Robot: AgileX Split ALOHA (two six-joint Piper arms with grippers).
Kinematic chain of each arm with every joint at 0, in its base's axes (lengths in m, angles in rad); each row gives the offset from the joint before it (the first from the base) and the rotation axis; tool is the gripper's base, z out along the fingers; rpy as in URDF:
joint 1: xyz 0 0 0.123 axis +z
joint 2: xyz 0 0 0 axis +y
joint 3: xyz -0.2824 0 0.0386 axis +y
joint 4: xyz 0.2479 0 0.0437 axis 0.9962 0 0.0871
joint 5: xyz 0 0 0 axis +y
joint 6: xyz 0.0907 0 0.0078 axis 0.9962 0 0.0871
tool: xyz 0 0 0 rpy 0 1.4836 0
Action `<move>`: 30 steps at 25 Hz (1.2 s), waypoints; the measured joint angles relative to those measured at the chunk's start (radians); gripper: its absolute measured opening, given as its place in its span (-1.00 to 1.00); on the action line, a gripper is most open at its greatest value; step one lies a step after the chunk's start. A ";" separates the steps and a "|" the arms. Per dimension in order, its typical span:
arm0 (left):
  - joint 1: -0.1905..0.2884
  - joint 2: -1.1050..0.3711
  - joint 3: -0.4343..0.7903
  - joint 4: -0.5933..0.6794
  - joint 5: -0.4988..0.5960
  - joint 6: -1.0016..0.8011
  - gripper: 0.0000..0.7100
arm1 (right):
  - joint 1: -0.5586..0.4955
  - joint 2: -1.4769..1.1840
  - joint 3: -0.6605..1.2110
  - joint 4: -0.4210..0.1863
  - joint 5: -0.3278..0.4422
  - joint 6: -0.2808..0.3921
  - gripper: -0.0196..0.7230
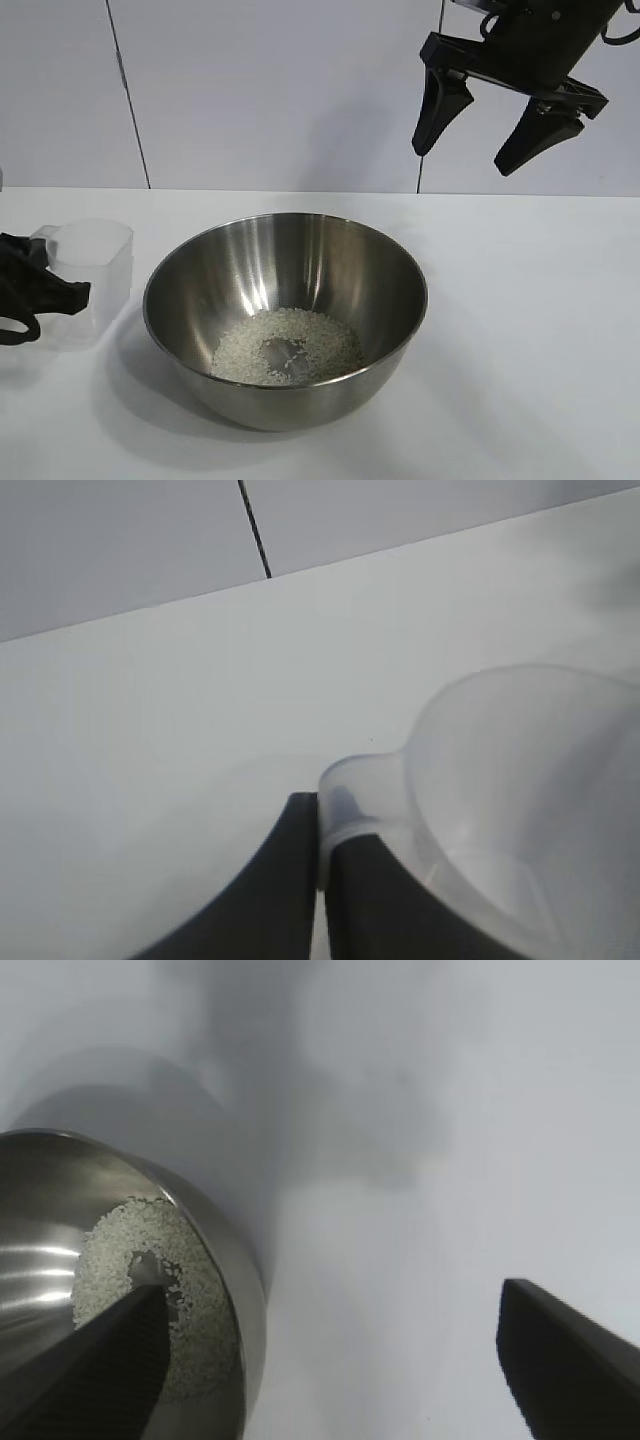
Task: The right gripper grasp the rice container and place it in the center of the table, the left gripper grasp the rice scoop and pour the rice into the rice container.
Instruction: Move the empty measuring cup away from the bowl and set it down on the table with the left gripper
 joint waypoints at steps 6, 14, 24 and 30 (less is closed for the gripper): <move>0.000 0.029 -0.018 0.027 0.000 -0.004 -0.98 | 0.000 0.000 0.000 0.000 0.000 0.000 0.70; 0.000 0.063 -0.015 0.082 0.000 -0.007 -0.67 | 0.000 0.000 0.000 0.000 0.000 -0.002 0.70; 0.000 0.063 0.012 0.083 -0.001 -0.012 0.52 | 0.000 0.000 0.000 0.000 0.000 -0.003 0.70; 0.000 0.063 0.079 0.079 -0.002 -0.015 0.61 | 0.000 0.000 0.000 0.000 0.000 -0.003 0.70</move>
